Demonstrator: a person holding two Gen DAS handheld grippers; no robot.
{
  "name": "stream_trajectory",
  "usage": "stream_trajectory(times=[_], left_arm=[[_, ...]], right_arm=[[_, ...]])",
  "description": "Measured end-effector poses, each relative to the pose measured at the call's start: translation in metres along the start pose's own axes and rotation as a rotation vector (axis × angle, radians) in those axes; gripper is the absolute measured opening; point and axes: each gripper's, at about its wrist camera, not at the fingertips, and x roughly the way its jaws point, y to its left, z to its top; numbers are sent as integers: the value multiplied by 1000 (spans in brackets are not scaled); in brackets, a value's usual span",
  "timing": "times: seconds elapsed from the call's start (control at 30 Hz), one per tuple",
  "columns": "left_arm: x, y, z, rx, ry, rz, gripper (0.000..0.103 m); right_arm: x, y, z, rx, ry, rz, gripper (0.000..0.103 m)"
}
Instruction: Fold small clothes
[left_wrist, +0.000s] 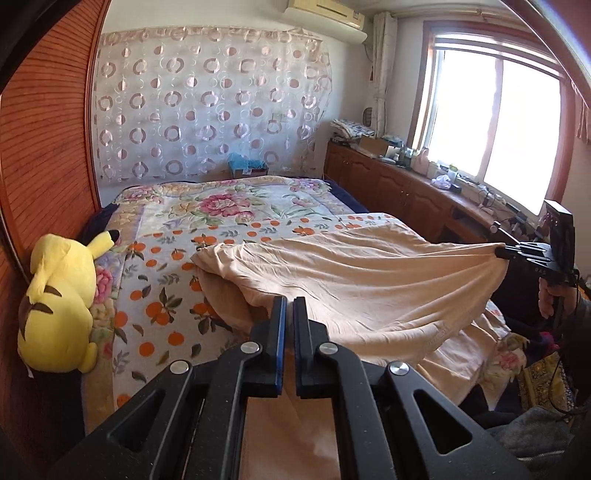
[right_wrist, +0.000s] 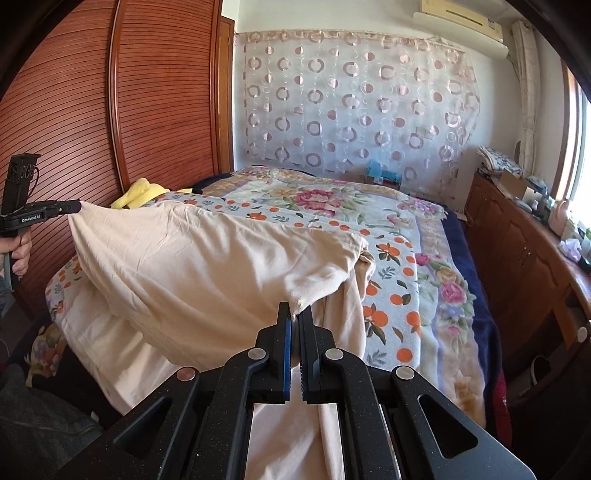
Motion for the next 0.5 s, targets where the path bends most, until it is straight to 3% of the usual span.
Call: stream_trajectory(times=[0.17, 0.37, 0.5], left_arm=[[6, 11, -33, -45, 53, 18, 5], [50, 23, -80, -79, 198, 70, 5], [44, 21, -86, -93, 194, 75, 5]], right_arm=[[-14, 0, -17, 10, 32, 0, 3], [30, -9, -55, 74, 184, -18, 3], [48, -7, -73, 79, 239, -27, 3]])
